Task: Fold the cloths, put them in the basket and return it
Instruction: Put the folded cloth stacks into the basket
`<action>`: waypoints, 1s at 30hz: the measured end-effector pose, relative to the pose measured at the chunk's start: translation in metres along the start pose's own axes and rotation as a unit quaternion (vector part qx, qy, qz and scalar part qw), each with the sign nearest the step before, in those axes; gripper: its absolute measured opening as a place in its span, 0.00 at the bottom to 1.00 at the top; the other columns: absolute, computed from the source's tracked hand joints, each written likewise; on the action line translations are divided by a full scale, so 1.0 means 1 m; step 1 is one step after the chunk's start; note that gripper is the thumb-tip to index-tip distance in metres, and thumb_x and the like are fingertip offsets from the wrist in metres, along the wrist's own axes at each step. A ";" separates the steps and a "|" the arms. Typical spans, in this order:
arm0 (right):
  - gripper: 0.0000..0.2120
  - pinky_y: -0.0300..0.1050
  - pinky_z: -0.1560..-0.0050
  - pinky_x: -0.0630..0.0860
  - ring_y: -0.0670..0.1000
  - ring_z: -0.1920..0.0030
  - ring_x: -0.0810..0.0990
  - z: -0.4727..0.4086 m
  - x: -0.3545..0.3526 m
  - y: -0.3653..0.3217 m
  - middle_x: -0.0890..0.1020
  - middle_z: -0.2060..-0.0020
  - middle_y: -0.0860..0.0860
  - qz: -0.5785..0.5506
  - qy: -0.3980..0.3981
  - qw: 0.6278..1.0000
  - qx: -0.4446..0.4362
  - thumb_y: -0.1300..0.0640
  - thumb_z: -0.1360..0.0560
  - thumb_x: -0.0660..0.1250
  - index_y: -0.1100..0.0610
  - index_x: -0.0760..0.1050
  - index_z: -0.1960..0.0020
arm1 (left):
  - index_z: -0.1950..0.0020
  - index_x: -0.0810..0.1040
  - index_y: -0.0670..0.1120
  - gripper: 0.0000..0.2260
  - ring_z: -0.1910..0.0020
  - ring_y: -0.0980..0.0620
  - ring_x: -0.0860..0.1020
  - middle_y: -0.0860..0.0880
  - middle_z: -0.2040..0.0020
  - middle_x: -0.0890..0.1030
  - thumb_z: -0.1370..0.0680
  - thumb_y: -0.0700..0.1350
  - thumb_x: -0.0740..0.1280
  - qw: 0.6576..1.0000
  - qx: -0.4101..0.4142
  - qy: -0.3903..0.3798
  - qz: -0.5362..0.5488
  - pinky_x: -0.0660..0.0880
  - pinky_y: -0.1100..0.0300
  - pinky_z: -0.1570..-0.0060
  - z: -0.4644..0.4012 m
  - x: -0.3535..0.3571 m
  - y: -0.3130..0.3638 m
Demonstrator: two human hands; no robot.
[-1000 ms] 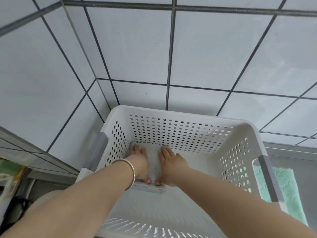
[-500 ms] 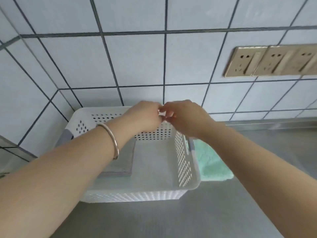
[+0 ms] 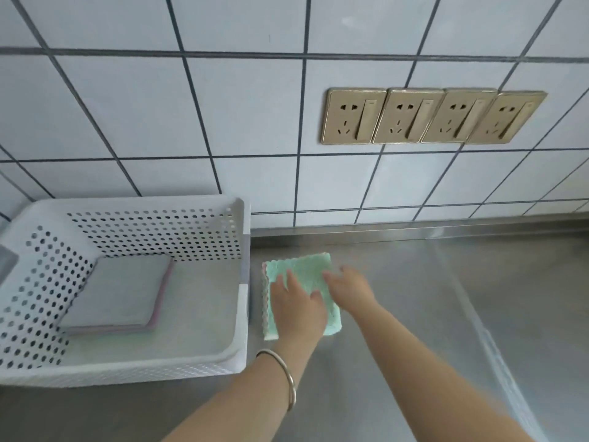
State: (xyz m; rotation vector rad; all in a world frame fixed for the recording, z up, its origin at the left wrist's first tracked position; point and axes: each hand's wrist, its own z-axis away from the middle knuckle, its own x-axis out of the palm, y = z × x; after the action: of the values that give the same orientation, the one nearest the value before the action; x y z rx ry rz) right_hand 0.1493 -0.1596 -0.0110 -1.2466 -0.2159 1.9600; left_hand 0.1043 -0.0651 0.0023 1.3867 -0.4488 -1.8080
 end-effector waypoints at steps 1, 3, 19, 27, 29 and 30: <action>0.27 0.49 0.36 0.66 0.59 0.33 0.68 -0.004 0.009 0.006 0.69 0.33 0.59 0.000 -0.013 1.000 0.013 0.45 0.23 0.56 0.61 0.63 0.30 | 0.24 0.50 0.40 0.29 0.24 0.43 0.50 0.41 0.23 0.51 0.21 0.48 0.58 0.999 -0.026 0.007 -0.039 0.49 0.52 0.25 -0.009 0.005 -0.010; 0.29 0.52 0.34 0.65 0.61 0.34 0.67 -0.012 0.024 0.012 0.68 0.33 0.61 -0.017 -0.030 0.999 0.028 0.42 0.22 0.53 0.62 0.62 0.30 | 0.24 0.46 0.40 0.32 0.24 0.43 0.48 0.41 0.23 0.47 0.21 0.52 0.58 0.995 -0.054 0.018 -0.083 0.47 0.50 0.25 -0.022 0.011 -0.024; 0.37 0.53 0.34 0.67 0.59 0.35 0.71 -0.073 0.063 0.031 0.73 0.36 0.59 -0.072 -0.074 0.987 0.127 0.33 0.26 0.50 0.63 0.67 0.32 | 0.29 0.58 0.37 0.41 0.33 0.37 0.66 0.35 0.32 0.66 0.29 0.64 0.65 0.970 -0.234 0.062 -0.030 0.63 0.49 0.34 -0.070 0.035 -0.052; 0.32 0.53 0.41 0.75 0.58 0.47 0.79 -0.050 0.041 0.056 0.78 0.43 0.58 -0.313 -0.086 0.932 0.163 0.39 0.28 0.63 0.62 0.70 0.35 | 0.36 0.71 0.39 0.36 0.44 0.41 0.76 0.41 0.39 0.76 0.28 0.68 0.55 0.971 -0.234 0.006 0.056 0.73 0.55 0.48 -0.050 0.030 -0.040; 0.32 0.54 0.41 0.75 0.59 0.47 0.79 -0.035 0.023 0.063 0.78 0.44 0.57 -0.351 -0.063 0.923 0.146 0.38 0.28 0.63 0.62 0.70 0.35 | 0.36 0.71 0.38 0.35 0.46 0.40 0.77 0.40 0.39 0.75 0.28 0.67 0.56 0.976 -0.200 0.010 0.080 0.71 0.57 0.54 -0.039 0.029 -0.026; 0.31 0.54 0.42 0.76 0.59 0.47 0.79 -0.025 0.011 0.064 0.78 0.44 0.57 -0.366 -0.045 0.920 0.132 0.39 0.28 0.63 0.61 0.70 0.35 | 0.37 0.71 0.38 0.35 0.48 0.41 0.77 0.39 0.41 0.76 0.28 0.67 0.57 0.980 -0.171 0.011 0.100 0.71 0.56 0.56 -0.031 0.027 -0.017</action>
State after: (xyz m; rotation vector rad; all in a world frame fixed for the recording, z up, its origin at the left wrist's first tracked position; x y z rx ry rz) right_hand 0.1339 -0.2016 -0.0648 -0.7428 -0.3876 1.3337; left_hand 0.1249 -0.0697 -0.0372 1.0820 -0.2401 -1.6154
